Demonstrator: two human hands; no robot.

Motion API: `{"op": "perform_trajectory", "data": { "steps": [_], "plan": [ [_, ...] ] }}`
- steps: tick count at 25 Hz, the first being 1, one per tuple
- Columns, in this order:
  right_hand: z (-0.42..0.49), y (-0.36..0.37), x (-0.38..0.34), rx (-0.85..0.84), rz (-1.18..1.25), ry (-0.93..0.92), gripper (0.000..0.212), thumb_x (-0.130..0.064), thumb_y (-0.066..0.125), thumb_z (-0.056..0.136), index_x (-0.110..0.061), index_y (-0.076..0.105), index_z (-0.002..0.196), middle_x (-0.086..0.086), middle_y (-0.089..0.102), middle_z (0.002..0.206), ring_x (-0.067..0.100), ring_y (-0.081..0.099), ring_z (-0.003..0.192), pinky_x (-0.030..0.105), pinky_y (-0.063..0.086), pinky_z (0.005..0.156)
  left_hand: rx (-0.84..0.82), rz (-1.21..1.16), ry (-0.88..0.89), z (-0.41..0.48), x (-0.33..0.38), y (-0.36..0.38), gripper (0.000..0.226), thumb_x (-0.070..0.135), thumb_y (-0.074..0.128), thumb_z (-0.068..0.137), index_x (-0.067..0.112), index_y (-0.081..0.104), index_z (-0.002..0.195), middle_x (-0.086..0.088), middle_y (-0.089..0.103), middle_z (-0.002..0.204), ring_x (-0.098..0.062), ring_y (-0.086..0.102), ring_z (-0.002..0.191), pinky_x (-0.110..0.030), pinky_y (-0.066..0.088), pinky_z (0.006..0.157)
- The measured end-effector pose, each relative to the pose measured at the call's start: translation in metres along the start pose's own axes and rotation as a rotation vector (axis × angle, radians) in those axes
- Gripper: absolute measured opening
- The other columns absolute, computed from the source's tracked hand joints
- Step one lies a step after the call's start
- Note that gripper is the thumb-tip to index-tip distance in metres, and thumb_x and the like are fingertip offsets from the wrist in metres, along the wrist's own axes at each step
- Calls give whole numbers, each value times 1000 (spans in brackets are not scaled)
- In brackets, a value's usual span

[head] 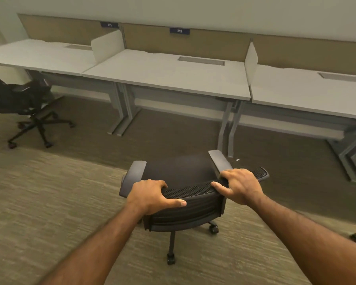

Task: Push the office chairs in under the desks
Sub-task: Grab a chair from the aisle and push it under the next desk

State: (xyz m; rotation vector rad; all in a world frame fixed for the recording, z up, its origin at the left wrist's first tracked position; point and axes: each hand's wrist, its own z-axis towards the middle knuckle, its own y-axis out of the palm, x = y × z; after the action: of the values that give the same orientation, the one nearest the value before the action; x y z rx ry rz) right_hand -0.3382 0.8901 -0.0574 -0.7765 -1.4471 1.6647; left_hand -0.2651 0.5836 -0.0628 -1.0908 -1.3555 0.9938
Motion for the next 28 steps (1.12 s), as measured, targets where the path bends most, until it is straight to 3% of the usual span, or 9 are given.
{"op": "perform_trajectory", "data": {
  "steps": [3, 4, 8, 11, 16, 21, 28],
  "plan": [
    [49, 12, -7, -44, 0, 18, 74, -82, 18, 88, -29, 69, 93, -8, 71, 96, 15, 62, 100, 46, 35, 110, -37, -1, 5, 38, -26, -13, 121, 117, 25, 33, 36, 69, 111, 11, 74, 98, -18, 69, 96, -36, 49, 74],
    [67, 15, -8, -45, 5, 20, 76, -83, 17, 88, -30, 70, 94, -8, 71, 97, 15, 63, 101, 47, 36, 108, -41, 1, 3, 52, -36, -20, 122, 117, 26, 32, 35, 69, 112, 10, 75, 100, -19, 69, 98, -36, 49, 75],
    [151, 30, -10, -8, 20, -31, 87, -89, 4, 82, -28, 67, 82, -5, 72, 86, 20, 67, 86, 37, 43, 71, -42, -3, -14, 112, -80, -39, 123, 117, 27, 31, 35, 70, 111, 8, 75, 102, -19, 69, 99, -35, 48, 73],
    [217, 41, -9, -3, 27, -65, 85, -90, 1, 81, -29, 60, 75, -4, 71, 80, 21, 67, 80, 35, 38, 62, -35, -6, -47, 161, -111, -48, 123, 117, 27, 30, 37, 70, 114, 10, 75, 108, -18, 68, 105, -35, 43, 76],
    [309, 59, -14, -9, 65, -103, 77, -84, 17, 86, -27, 69, 82, -4, 71, 81, 20, 67, 83, 36, 40, 68, -22, 7, -93, 222, -155, -61, 117, 115, 27, 39, 37, 67, 117, 10, 72, 93, -16, 69, 100, -35, 45, 74],
    [409, 59, -27, -106, 106, -145, 82, -83, 9, 85, -26, 68, 88, -5, 70, 89, 18, 65, 89, 40, 45, 84, 109, 27, -78, 279, -200, -81, 104, 108, 26, 60, 34, 67, 120, 12, 73, 107, -16, 69, 101, -35, 50, 81],
    [525, 76, -58, -81, 133, -117, 90, -90, 5, 82, -25, 69, 85, -6, 68, 81, 17, 63, 80, 37, 40, 73, 68, -14, -55, 376, -301, -113, 105, 111, 25, 55, 41, 66, 122, 17, 74, 109, -10, 68, 103, -36, 50, 89]
  ]
}}
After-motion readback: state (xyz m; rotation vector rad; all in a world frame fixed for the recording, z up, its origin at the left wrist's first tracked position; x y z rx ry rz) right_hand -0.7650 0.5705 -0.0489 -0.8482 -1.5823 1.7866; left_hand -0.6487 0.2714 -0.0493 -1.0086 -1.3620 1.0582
